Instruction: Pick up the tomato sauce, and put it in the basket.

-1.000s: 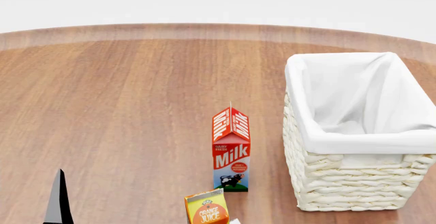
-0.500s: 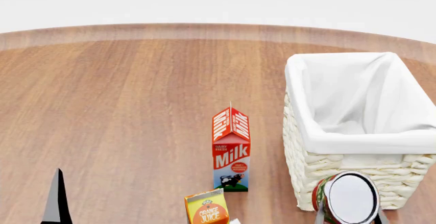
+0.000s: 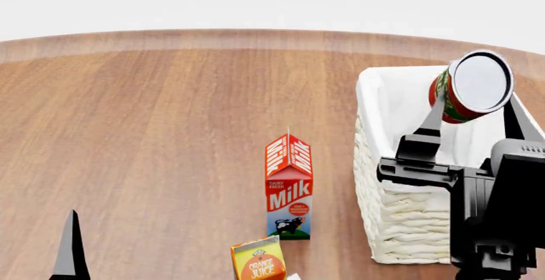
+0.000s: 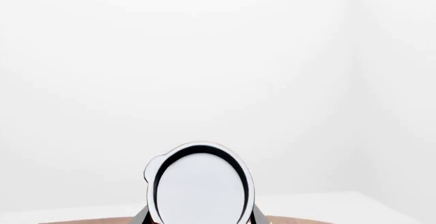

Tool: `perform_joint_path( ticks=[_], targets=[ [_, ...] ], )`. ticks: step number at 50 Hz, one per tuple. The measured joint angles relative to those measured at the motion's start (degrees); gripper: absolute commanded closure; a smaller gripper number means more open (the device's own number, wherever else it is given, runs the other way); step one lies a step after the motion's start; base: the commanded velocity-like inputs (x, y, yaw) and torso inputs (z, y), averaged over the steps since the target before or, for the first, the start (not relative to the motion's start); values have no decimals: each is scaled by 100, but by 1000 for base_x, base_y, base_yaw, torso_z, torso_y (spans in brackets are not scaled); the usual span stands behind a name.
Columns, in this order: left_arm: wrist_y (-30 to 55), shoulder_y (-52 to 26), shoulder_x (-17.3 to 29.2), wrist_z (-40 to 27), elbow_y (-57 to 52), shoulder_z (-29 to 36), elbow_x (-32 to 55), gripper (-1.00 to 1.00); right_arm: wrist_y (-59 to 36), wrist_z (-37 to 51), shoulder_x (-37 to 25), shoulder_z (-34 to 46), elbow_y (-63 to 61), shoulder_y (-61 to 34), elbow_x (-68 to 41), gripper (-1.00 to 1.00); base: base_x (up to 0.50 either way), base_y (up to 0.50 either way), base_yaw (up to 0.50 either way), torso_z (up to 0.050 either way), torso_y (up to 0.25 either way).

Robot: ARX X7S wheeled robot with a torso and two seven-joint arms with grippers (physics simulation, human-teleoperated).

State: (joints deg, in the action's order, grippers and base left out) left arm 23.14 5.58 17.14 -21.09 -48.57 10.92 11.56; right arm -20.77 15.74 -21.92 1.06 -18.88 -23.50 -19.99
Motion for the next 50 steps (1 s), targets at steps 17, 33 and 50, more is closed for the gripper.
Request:
perform_joint_path(
  ticks=[17,33,50],
  targets=[
    [-18,-30,39,-52,63,26,51,-100,490,-528,443,471,3911,-2500,330,100,0,0,0,0,0],
    [-45,-29,78,-103,100,48,91,-100,1572,-903,935,705,8127,-4555,938,100,0,0,0,0,1],
    [-89,-40,111,-140,159,66,154,-100,1084,-824,1116,427,9200,-5049,1588,100,0,0,0,0,0]
  ],
)
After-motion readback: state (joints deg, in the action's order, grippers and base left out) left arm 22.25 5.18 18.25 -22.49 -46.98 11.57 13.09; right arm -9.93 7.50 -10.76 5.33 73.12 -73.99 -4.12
